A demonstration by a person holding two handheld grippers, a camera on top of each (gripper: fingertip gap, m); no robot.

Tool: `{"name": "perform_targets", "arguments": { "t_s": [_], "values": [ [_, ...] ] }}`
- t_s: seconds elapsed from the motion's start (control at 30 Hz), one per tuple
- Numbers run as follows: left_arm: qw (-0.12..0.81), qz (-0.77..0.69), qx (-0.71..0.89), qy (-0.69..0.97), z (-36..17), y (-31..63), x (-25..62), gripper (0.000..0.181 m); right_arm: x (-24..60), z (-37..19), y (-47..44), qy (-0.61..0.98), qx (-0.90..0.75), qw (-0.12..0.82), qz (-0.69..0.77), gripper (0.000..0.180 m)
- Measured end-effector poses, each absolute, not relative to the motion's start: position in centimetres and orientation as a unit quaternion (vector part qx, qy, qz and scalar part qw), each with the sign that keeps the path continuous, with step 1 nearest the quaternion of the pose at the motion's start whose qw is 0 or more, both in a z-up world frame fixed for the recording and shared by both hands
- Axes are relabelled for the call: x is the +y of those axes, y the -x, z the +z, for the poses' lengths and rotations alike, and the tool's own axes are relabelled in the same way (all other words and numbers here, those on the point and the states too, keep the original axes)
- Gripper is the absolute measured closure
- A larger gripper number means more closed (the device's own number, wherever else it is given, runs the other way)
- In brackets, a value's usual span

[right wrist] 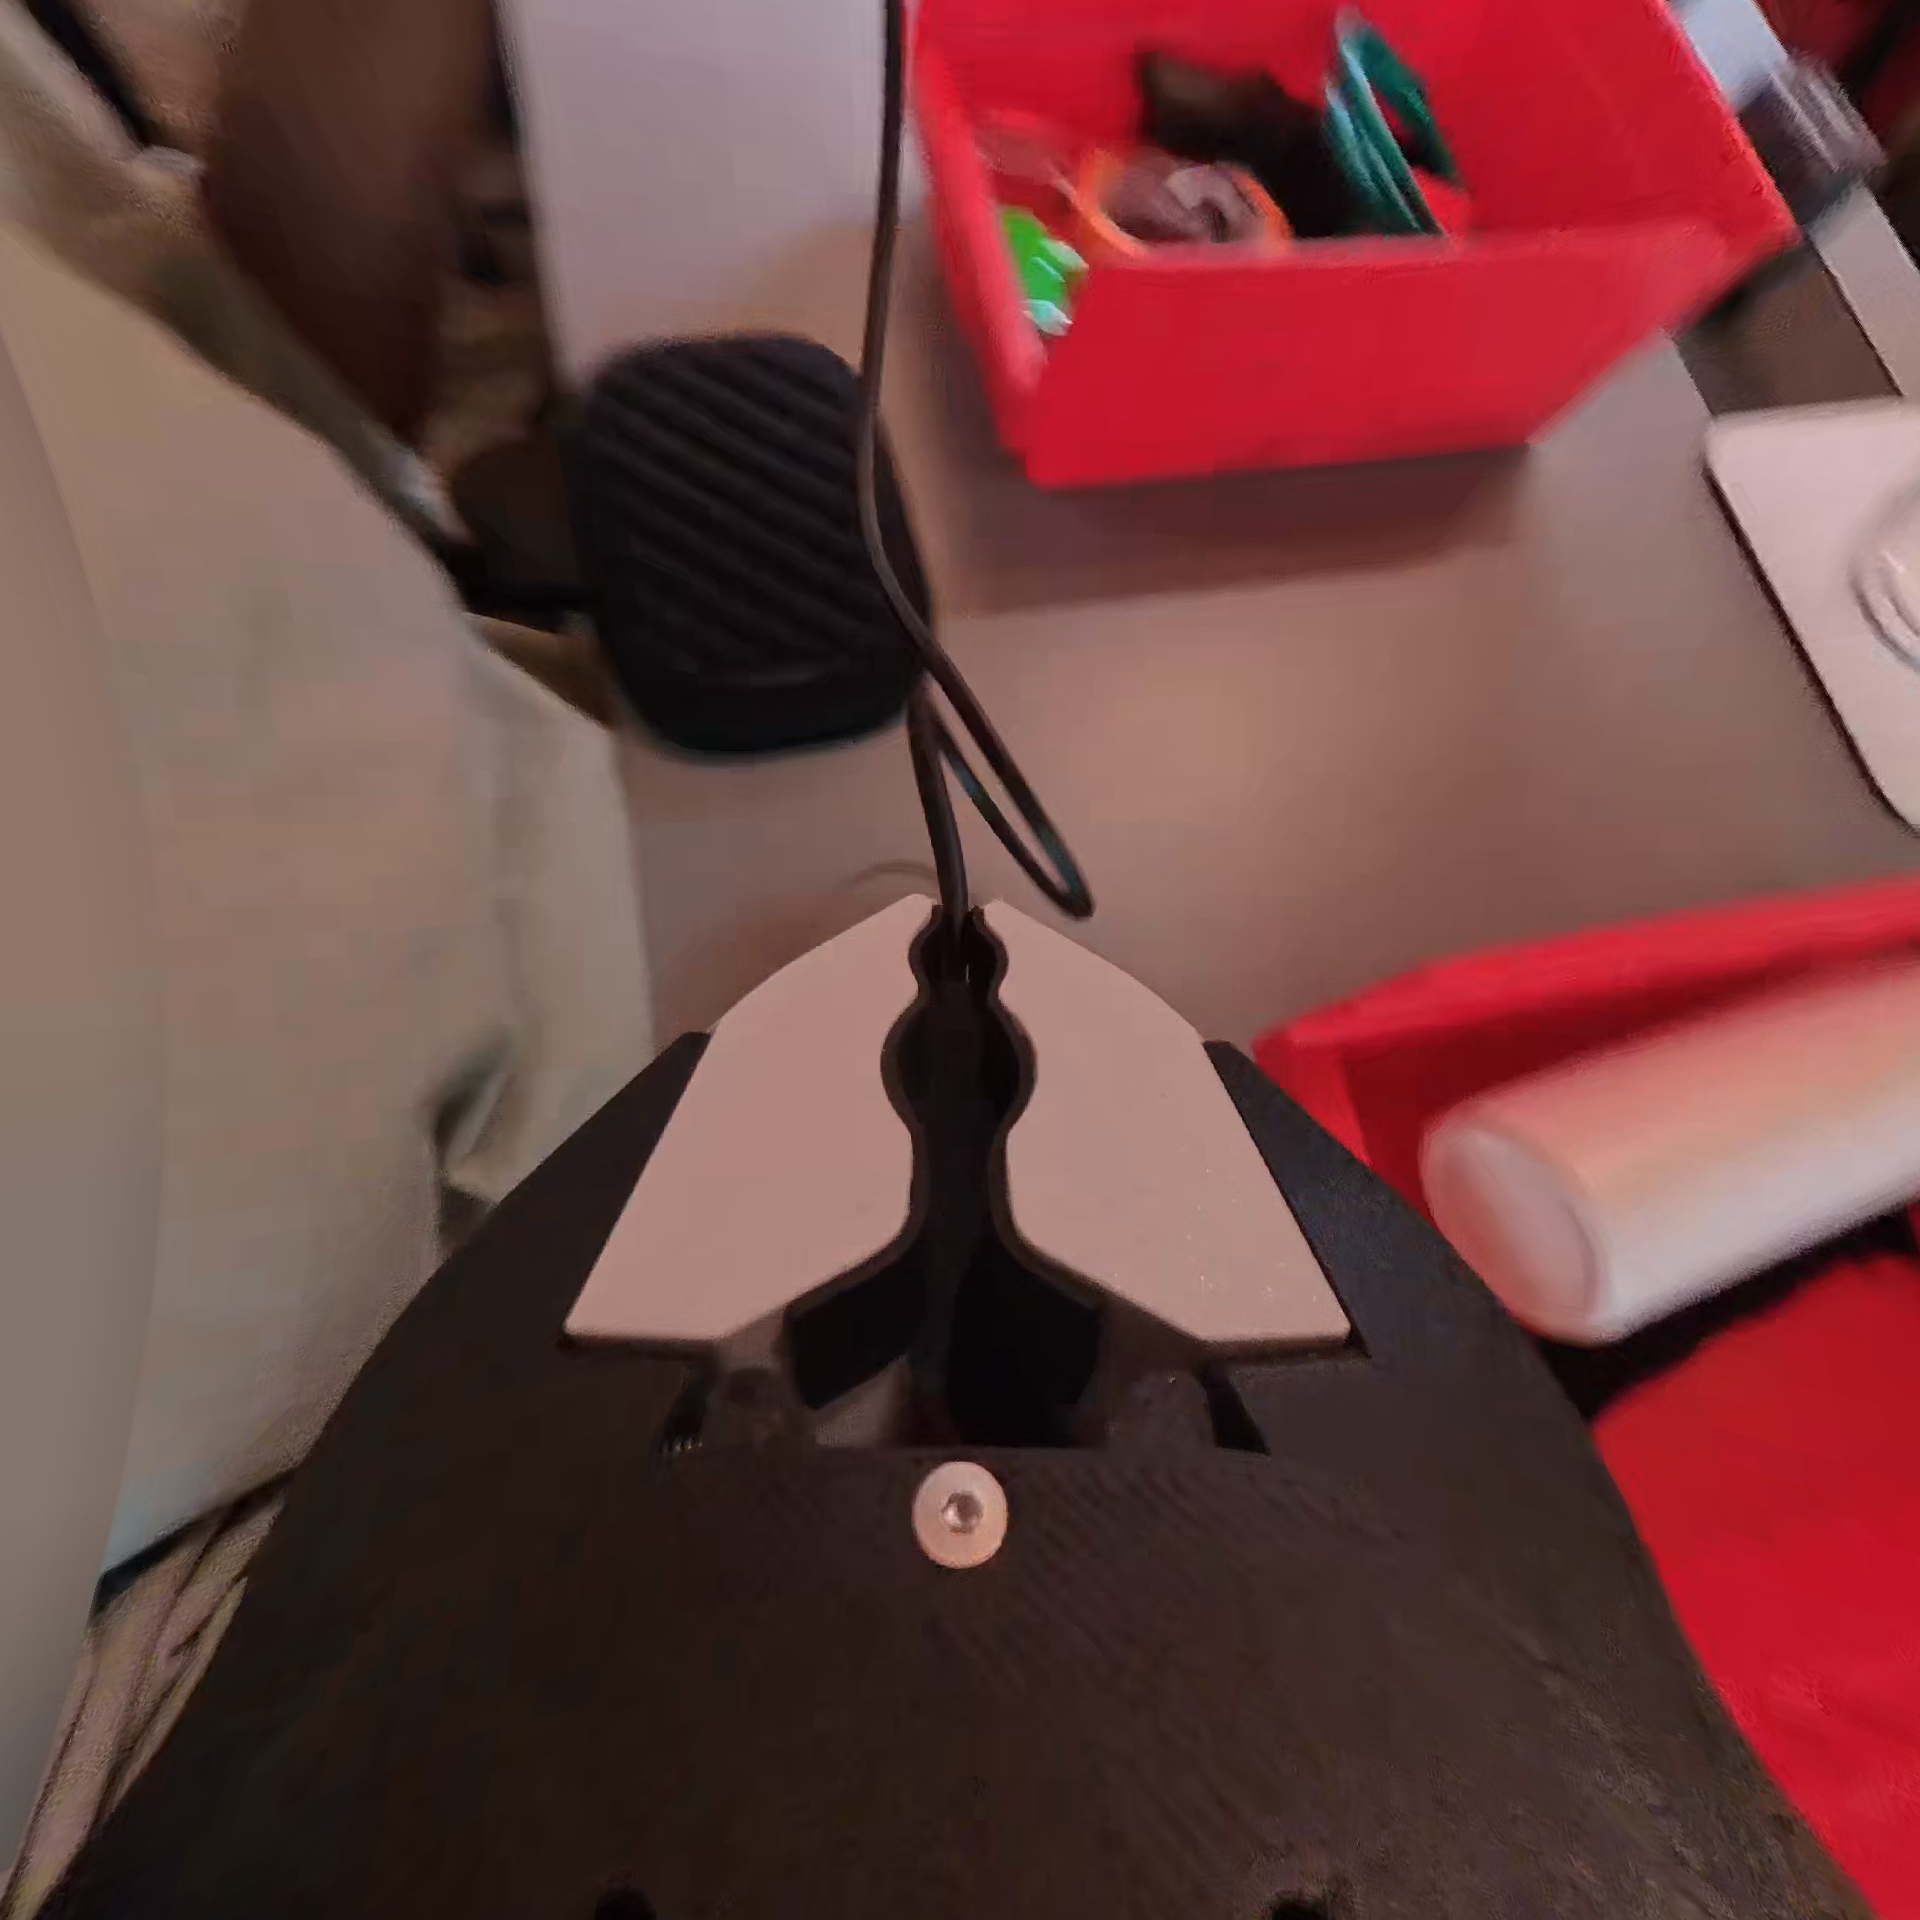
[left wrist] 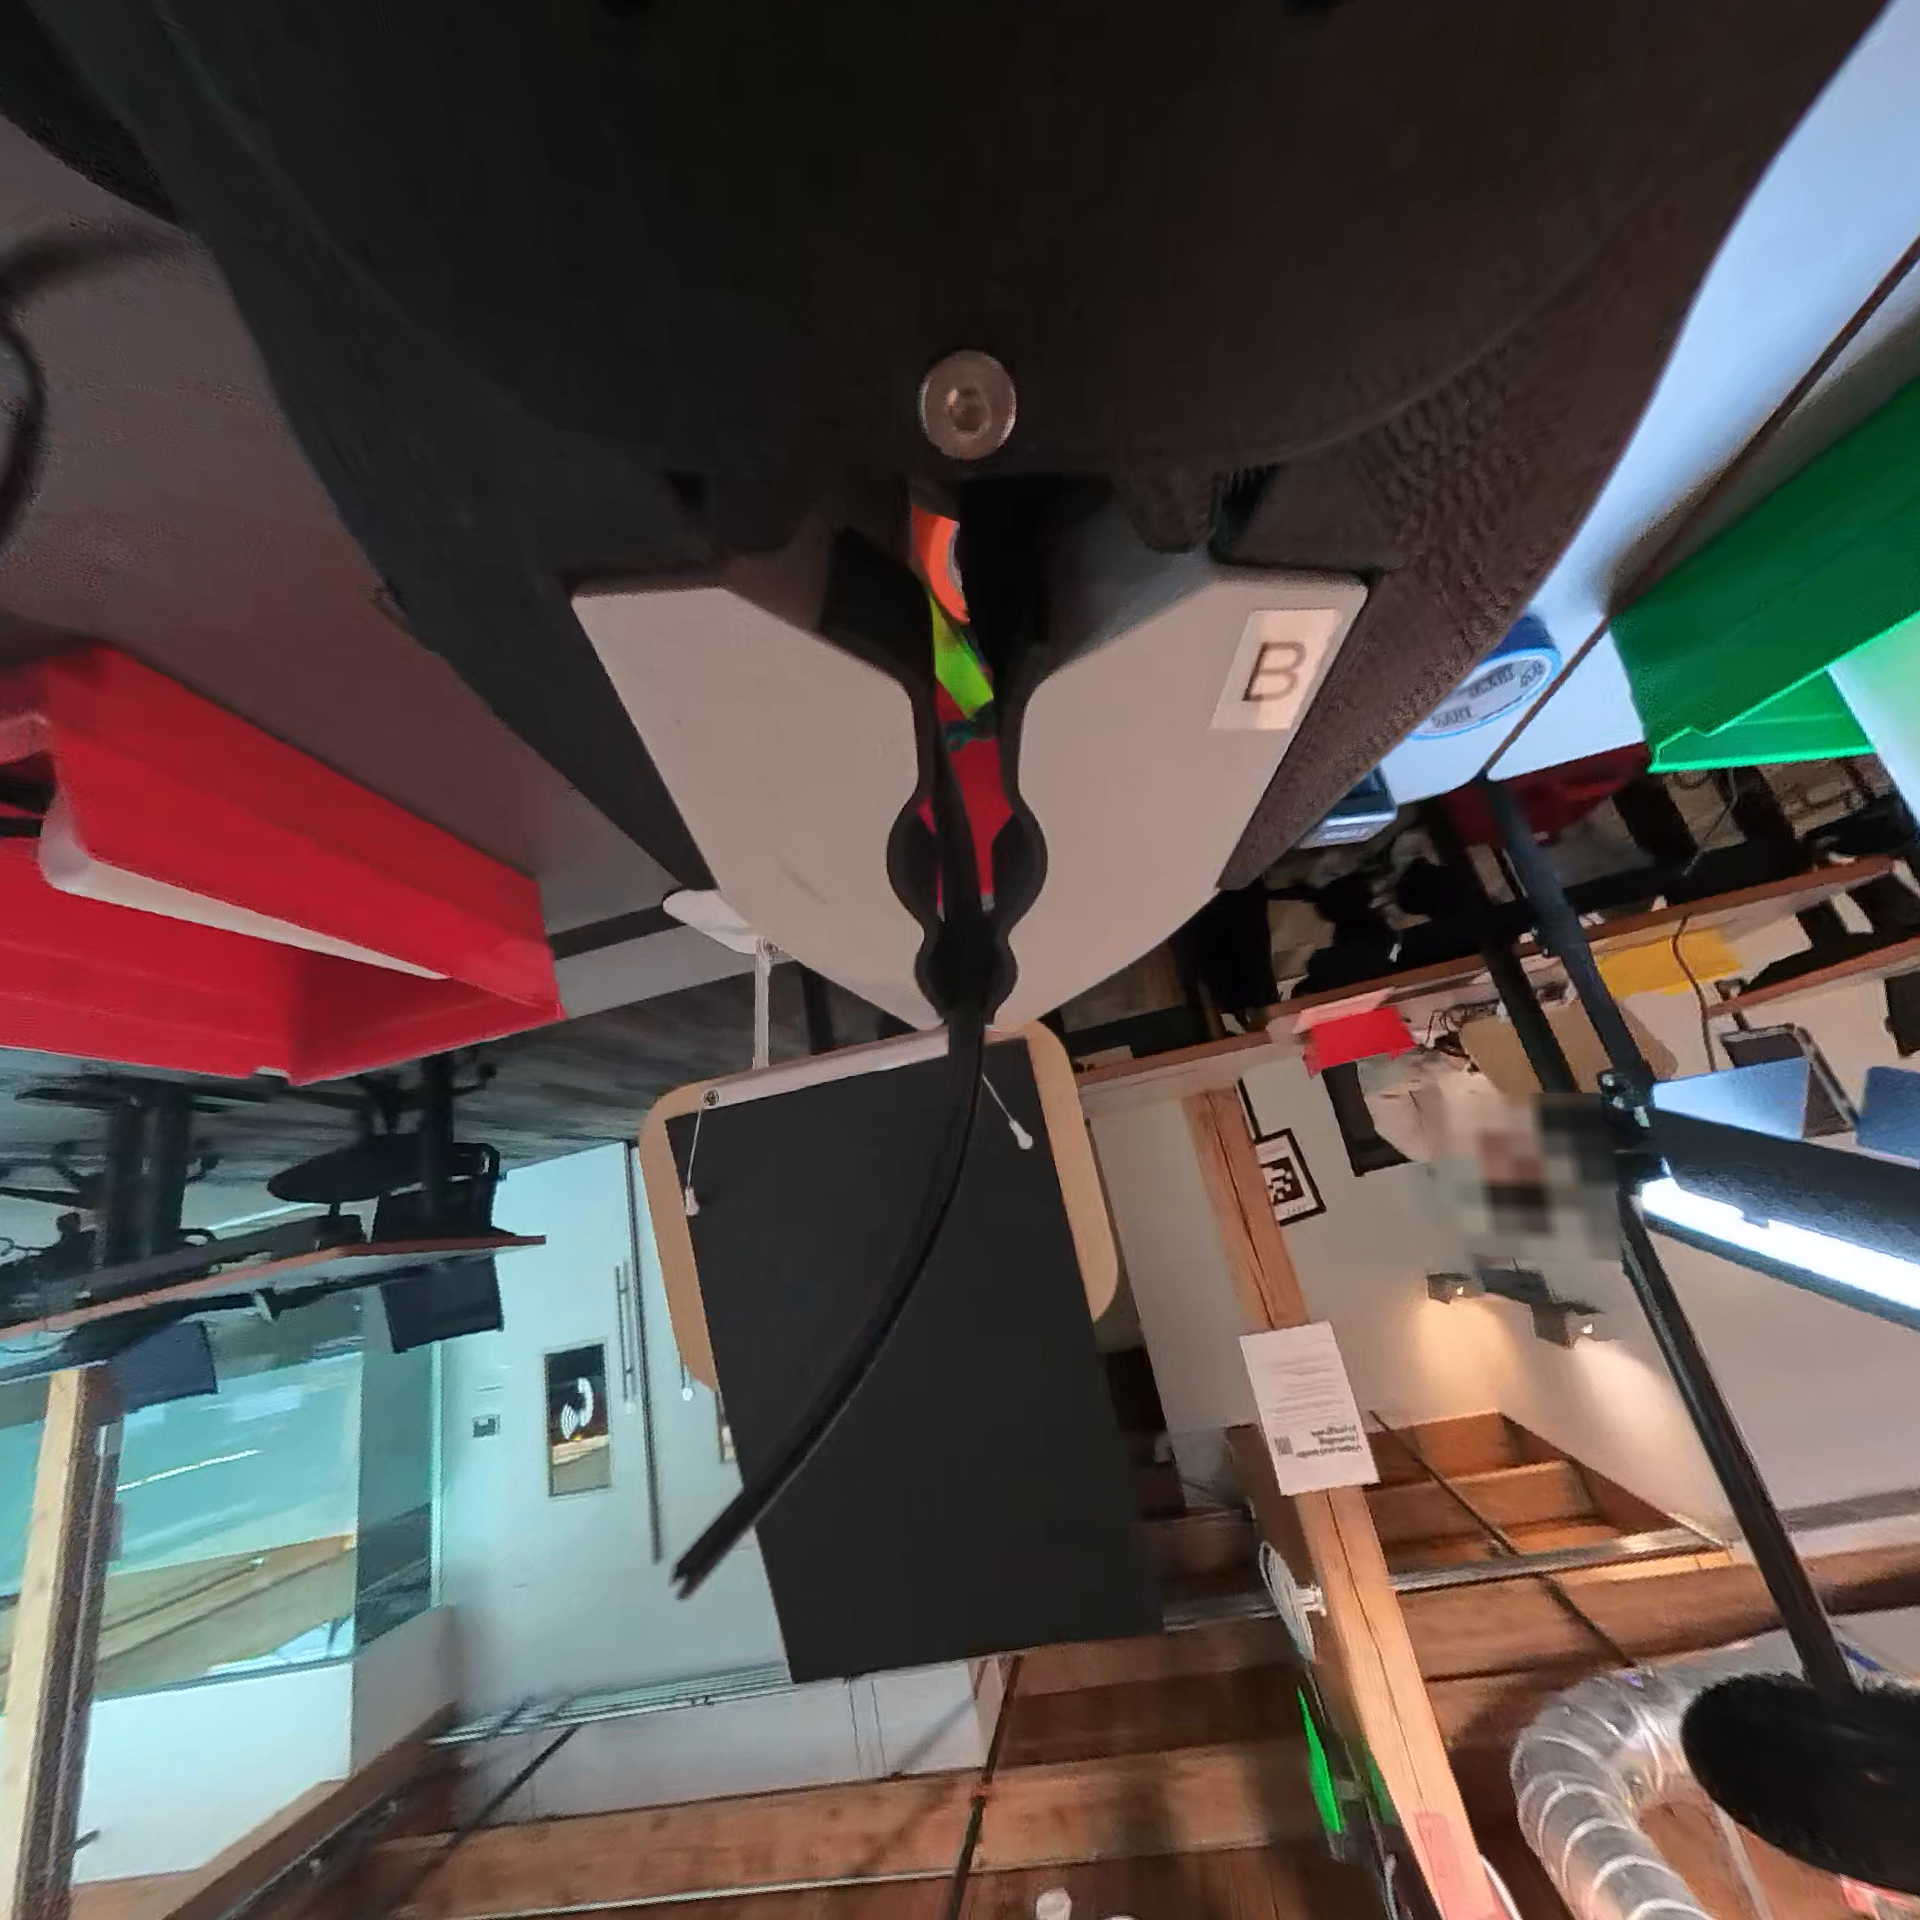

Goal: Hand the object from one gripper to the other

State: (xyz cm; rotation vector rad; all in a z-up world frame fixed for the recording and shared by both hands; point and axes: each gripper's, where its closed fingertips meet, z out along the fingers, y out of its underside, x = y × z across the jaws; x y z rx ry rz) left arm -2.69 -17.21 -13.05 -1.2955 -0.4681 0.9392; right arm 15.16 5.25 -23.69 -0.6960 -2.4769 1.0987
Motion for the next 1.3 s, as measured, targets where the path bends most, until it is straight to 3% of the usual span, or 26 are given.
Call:
{"name": "perform_targets", "arguments": {
  "t_s": [0.13, 0.37, 0.57, 1.3],
  "values": [
    [0.701, 0.351, -0.158, 0.601, -13.3, 0.6, -14.4, 0.176, 3.2, -19.7, -15.3, 0.212, -0.812, 0.141, 0.525, 0.176],
    [0.725, 0.121, -0.077, 0.673, -16.4, -5.5, -4.9, 0.176, 0.9, -19.5, -12.4, 0.228, -0.804, 0.179, 0.519, 0.176],
    [0.729, 0.059, -0.021, 0.682, -17.8, -8.6, -1.5, 0.175, 0.3, -18.5, -10.9, 0.244, -0.775, 0.174, 0.556, 0.176],
    [0.691, 0.156, 0.09, 0.7, -19.5, -10.4, -0.4, 0.173, -0.2, -18.3, -11.8, 0.223, -0.78, 0.153, 0.564, 0.176]
  ]
}}
